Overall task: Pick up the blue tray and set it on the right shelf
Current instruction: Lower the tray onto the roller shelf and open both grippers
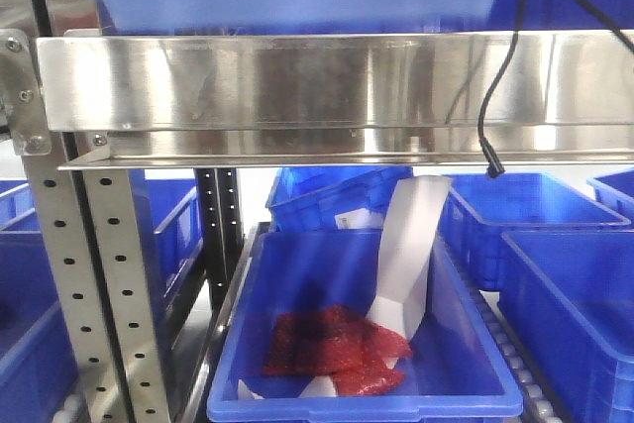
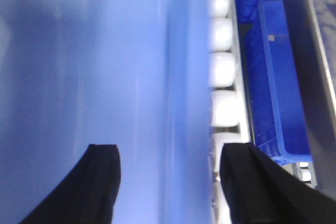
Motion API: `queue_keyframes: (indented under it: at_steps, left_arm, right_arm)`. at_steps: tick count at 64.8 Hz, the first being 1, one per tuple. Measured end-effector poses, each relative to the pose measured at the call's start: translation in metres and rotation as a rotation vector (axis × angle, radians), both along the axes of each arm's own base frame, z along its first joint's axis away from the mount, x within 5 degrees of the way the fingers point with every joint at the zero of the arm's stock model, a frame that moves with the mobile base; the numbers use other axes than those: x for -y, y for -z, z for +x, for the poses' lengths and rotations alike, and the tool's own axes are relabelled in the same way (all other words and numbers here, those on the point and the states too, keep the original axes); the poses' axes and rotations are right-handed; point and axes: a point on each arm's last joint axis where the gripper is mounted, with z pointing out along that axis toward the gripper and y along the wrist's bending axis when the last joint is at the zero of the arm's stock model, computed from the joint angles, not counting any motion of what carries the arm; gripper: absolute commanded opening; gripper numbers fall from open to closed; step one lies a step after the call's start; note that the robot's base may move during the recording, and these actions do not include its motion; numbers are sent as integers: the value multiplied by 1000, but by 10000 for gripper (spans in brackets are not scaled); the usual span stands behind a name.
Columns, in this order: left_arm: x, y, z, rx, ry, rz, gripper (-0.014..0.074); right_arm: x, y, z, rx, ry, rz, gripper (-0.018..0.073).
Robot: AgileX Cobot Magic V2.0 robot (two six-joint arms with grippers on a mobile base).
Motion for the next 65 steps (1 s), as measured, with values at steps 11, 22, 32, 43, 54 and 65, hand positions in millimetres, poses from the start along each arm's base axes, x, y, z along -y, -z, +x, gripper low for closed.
queue_keyframes:
  at_steps: [11,22,32,43,54,65]
  left_arm:
    - [-1,0,0,2,-3,-3,423]
    - [-1,0,0,2,-3,-3,153]
    - [-1,0,1,3,-3,-5,-41]
    - [-1,2,-1,-33,6,-12,-48]
    - [-5,-32,-23,-4,11,-92,-48]
    - [-13,-78,-67,122,51,-144,-48]
  right_arm:
    - [9,0,3,2,20,-6,505]
    - [10,0,3,3,23,-8,291]
    - [10,0,3,3,23,-8,52]
    - [5,-2,0,-16,13,63,51]
    - [-4,-44,-27,82,-59,102,51]
    - [-19,-100,-79,260,-189,110,51]
